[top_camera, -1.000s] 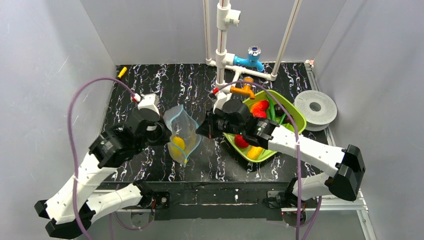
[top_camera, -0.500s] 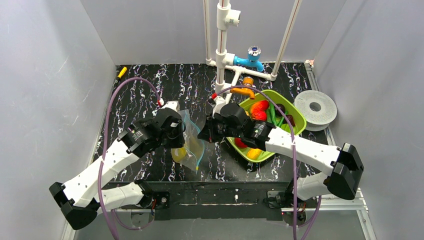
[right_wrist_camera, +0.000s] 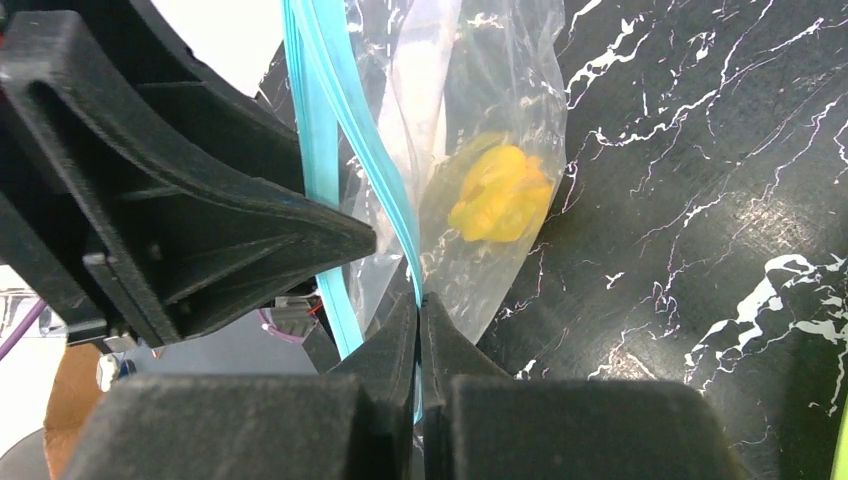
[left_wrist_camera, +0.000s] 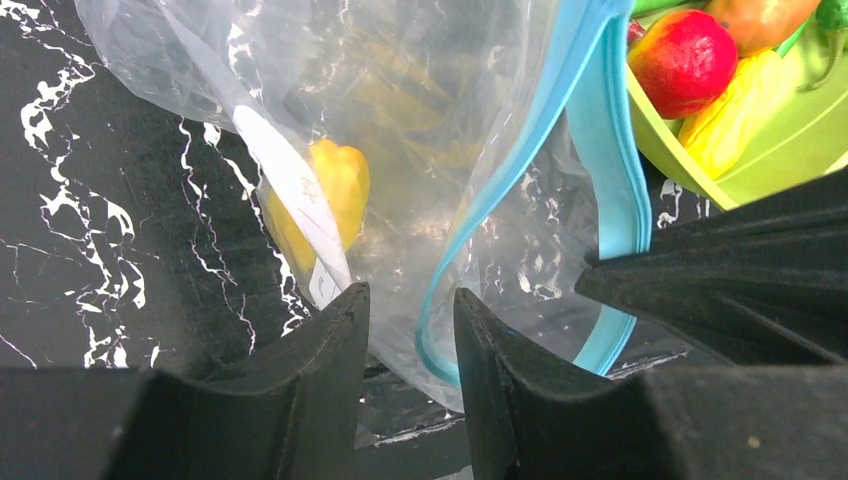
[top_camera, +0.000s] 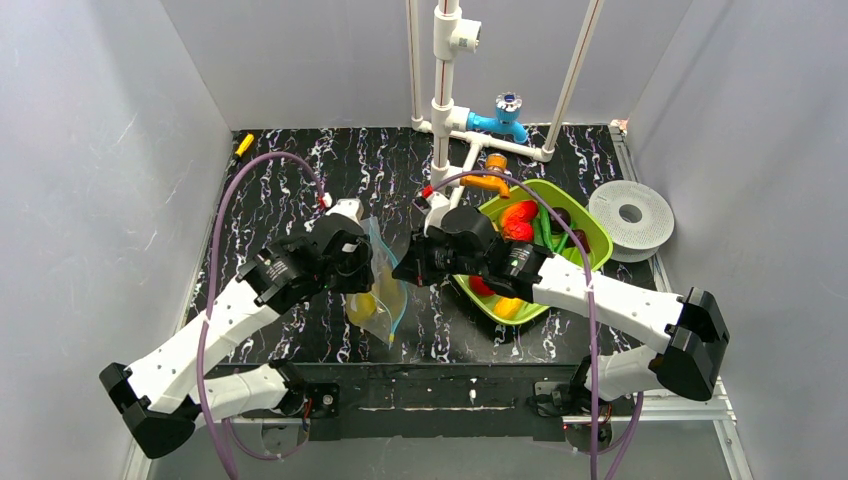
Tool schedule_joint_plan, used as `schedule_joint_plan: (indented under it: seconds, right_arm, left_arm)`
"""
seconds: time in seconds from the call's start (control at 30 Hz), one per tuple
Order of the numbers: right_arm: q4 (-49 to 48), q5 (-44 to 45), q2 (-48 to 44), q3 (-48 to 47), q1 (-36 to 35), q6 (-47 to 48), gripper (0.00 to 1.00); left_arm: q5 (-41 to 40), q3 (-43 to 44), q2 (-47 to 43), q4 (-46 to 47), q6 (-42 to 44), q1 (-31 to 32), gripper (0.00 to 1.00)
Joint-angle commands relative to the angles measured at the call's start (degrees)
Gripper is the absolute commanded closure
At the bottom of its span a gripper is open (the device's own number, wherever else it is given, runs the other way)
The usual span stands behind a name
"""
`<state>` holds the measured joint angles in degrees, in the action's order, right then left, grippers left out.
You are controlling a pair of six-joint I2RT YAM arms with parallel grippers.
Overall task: Place the food in the zip-top bag and seal the zipper
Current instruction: Adjust the zipper food storage bag at the center of the board.
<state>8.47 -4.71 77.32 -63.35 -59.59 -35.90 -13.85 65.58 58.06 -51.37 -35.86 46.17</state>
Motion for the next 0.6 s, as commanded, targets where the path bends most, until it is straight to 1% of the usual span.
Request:
schedule_joint_plan:
  seconds: [0.0,0.07,0.1,0.17,0.2,0.23,0.27,0.37,0.47,0.57]
  right_arm:
    - [-2.9,-0.4,-0.9,-3.0,-0.5,-0.1,0.99]
    - [-1.3,-0.1,-0.9,-4.0,-0.5,0.1,0.99]
    - [-1.4,0.1,-1.2,-3.8,-0.6,0.2,0.99]
    - [-2.8,1.2,-1.7,-2.5,-0.6,0.4,0.99]
    - [-3.1,1.9,-1.6,-2.2,-0.6,0.5,0.99]
    - [-2.0,2.9,-1.4,-2.8,-0.6,0.3,0.99]
    - [-0.4,4.1,-1.1,-3.5,-0.6,0.2,0.99]
    - [-0.1,9.0,-0.7,-2.8,-0.5,-0.2,0.99]
    - [3.2,14.2,0.7,-4.3,-0.4,-1.2,0.99]
    - [4.4,16.2,1.9,-4.6,-0.4,-1.6,0.99]
  left_arm:
    - [-2.3,2.0,1.5,0.2,1.9,-0.2,0.64]
    - [-2.2,3.0,2.5,-0.2,2.1,-0.2,0.67]
    - [-2.1,3.2,2.6,0.0,2.4,-0.2,0.71]
    - [-2.8,3.2,2.1,0.3,3.2,-0.1,0.81]
    - [-3.3,3.4,1.8,0.1,3.4,-0.1,0.88]
    - [-3.5,3.9,1.4,-0.6,3.3,-0.2,0.95]
    - [-3.5,4.4,0.8,-1.0,3.3,-0.2,0.99]
    - [-3.2,5.9,-0.6,-2.3,3.7,-0.2,1.00]
    - [-7.4,10.5,-1.2,-8.7,3.5,-0.2,1.00]
    - [-10.9,13.2,-2.7,-12.3,3.9,-0.2,1.00]
